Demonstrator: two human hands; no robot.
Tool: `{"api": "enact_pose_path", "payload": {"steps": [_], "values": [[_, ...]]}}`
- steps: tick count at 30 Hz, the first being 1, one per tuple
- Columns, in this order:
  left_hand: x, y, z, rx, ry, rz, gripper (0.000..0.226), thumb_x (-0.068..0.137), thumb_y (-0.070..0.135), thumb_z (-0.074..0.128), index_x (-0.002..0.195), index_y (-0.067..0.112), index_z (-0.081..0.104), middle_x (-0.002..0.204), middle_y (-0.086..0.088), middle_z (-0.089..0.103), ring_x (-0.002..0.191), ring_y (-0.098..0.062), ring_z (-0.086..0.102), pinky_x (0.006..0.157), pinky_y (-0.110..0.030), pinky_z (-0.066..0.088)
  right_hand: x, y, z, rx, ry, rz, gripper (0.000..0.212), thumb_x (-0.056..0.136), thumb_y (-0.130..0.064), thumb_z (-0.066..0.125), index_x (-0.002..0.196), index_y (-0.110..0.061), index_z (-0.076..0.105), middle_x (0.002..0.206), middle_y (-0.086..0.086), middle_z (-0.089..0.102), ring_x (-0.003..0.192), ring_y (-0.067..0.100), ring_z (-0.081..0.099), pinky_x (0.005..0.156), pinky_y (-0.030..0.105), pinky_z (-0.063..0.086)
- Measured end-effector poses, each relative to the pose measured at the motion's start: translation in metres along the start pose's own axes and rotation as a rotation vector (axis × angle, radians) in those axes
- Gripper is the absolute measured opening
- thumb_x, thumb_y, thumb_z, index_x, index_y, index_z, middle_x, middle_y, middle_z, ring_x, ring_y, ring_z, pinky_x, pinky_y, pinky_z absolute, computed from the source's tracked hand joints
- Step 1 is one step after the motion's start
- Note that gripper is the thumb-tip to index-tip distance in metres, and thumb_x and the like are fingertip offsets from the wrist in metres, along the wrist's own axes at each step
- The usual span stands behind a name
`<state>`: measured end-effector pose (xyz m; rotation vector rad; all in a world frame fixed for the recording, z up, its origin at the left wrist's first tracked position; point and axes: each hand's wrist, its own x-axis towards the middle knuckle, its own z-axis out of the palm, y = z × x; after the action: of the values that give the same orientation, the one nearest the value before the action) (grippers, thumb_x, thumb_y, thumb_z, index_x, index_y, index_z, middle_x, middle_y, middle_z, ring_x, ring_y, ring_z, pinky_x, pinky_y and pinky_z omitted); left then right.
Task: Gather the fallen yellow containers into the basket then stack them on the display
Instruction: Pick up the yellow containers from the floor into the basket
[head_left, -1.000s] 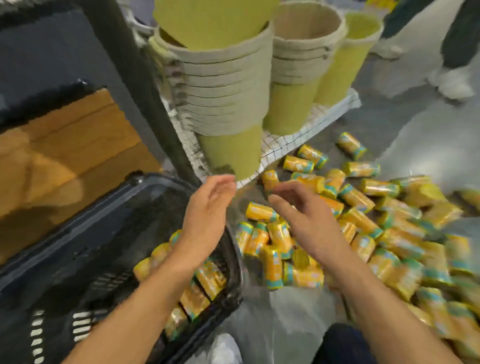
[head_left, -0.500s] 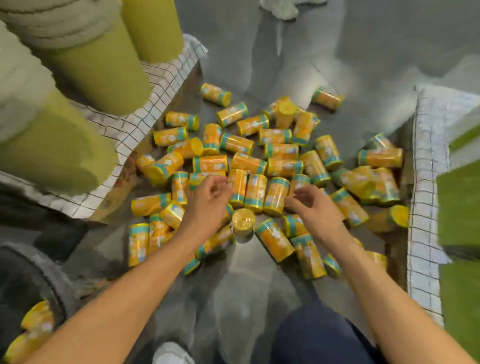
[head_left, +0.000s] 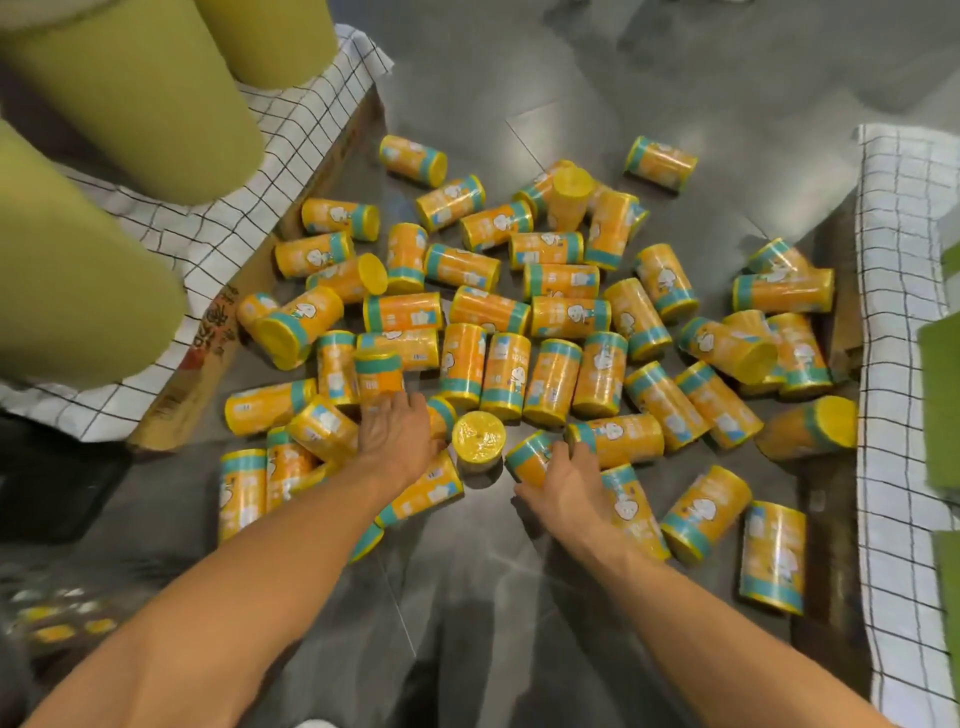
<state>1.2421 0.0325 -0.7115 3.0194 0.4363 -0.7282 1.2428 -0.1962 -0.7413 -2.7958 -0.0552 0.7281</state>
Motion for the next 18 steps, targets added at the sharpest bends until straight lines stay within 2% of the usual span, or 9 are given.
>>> {"api": "enact_pose_path", "payload": {"steps": [4, 7, 10, 13, 16, 18], "values": [[0.008, 0.001, 0.006, 0.075, -0.037, -0.032, 0.080, 0.086, 0.061, 0.069, 0.141, 0.007, 0.047, 0.140, -0.016, 0.050, 0.132, -0.035, 0.046, 0.110, -0.047, 0.041, -0.001, -0.010, 0.023, -0.106, 0.023, 0.007, 0.105, 0.081, -0.060, 0.077, 0.154, -0.004, 0.026, 0.144, 0.014, 0.047, 0.130, 0.032, 0.048, 0.106, 0.039, 0.044], [0.007, 0.002, 0.000, 0.008, -0.090, -0.049, 0.074, 0.087, 0.059, 0.069, 0.136, 0.006, 0.053, 0.138, -0.018, 0.054, 0.129, -0.036, 0.050, 0.108, -0.044, 0.042, 0.000, -0.011, 0.031, -0.063, 0.053, 0.022, 0.099, 0.081, -0.048, 0.082, 0.148, 0.000, 0.028, 0.139, 0.018, 0.052, 0.124, 0.036, 0.056, 0.101, 0.042, 0.049], [-0.001, -0.002, -0.011, -0.200, -0.104, -0.082, 0.066, 0.088, 0.054, 0.071, 0.131, 0.006, 0.055, 0.132, -0.016, 0.061, 0.123, -0.036, 0.057, 0.099, -0.043, 0.047, 0.001, -0.010, 0.018, 0.199, 0.013, 0.092, 0.088, 0.076, -0.033, 0.085, 0.141, -0.004, 0.033, 0.131, 0.017, 0.055, 0.117, 0.039, 0.059, 0.096, 0.048, 0.052], [-0.013, -0.008, -0.029, -0.381, -0.075, -0.163, 0.083, 0.085, 0.057, 0.075, 0.141, 0.005, 0.042, 0.136, -0.017, 0.058, 0.126, -0.040, 0.056, 0.092, -0.045, 0.049, -0.002, -0.016, -0.013, 0.459, 0.014, 0.134, 0.072, 0.068, -0.027, 0.085, 0.124, -0.012, 0.043, 0.113, 0.009, 0.060, 0.101, 0.032, 0.063, 0.082, 0.047, 0.057], [-0.025, -0.016, -0.064, -0.511, -0.033, -0.208, 0.095, 0.082, 0.060, 0.076, 0.146, 0.003, 0.035, 0.139, -0.016, 0.056, 0.126, -0.039, 0.057, 0.089, -0.045, 0.049, -0.009, -0.032, -0.055, 0.658, 0.007, 0.058, 0.062, 0.074, -0.021, 0.085, 0.118, -0.012, 0.043, 0.104, 0.008, 0.064, 0.089, 0.022, 0.066, 0.066, 0.036, 0.054], [-0.037, -0.027, -0.096, -0.628, -0.019, -0.247, 0.101, 0.079, 0.065, 0.076, 0.147, 0.002, 0.036, 0.139, -0.014, 0.057, 0.126, -0.037, 0.057, 0.091, -0.044, 0.052, -0.016, -0.051, -0.087, 0.719, -0.035, -0.013, 0.064, 0.077, -0.024, 0.086, 0.121, -0.015, 0.041, 0.105, 0.004, 0.065, 0.087, 0.015, 0.065, 0.063, 0.030, 0.052]]}}
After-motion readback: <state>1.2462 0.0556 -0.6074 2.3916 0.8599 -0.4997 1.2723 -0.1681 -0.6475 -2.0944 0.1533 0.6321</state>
